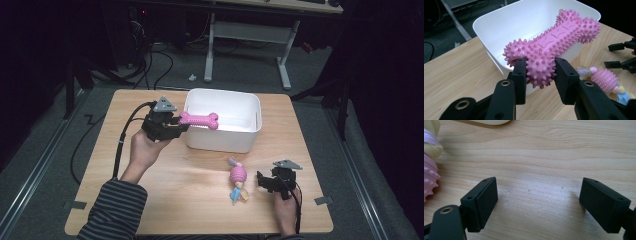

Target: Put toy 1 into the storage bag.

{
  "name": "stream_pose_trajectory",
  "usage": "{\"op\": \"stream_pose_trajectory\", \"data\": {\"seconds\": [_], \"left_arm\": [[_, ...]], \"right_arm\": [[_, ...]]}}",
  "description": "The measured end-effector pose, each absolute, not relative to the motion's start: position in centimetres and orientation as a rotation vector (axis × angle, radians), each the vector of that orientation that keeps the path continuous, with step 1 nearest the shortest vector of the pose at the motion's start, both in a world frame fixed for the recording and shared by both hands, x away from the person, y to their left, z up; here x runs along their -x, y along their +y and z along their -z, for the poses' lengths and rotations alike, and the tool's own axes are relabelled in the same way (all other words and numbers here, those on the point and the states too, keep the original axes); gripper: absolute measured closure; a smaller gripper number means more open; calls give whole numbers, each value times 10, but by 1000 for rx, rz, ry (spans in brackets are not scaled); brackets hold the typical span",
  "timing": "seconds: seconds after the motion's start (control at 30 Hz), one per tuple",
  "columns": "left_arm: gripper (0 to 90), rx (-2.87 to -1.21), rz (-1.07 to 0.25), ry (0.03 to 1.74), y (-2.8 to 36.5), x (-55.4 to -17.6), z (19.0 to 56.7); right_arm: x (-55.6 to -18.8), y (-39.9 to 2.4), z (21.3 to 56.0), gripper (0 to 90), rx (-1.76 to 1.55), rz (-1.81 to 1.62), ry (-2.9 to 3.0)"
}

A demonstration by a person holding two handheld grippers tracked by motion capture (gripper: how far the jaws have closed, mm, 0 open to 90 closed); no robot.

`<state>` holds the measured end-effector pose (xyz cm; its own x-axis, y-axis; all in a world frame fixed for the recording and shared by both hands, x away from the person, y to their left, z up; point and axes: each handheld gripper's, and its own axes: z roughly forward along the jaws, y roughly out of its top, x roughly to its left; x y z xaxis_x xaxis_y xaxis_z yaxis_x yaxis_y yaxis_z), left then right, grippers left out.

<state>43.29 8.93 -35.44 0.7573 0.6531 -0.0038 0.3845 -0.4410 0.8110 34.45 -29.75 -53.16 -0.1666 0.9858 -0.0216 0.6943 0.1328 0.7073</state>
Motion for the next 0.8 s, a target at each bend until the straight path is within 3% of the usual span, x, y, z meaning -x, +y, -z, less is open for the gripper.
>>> {"op": "stream_pose_trajectory", "data": {"seconds": [0.8], "left_arm": [[640, -2153, -371, 759, 59, -461, 361]], "right_arm": [[-345, -297, 532, 152, -1613, -777, 1924]]}}
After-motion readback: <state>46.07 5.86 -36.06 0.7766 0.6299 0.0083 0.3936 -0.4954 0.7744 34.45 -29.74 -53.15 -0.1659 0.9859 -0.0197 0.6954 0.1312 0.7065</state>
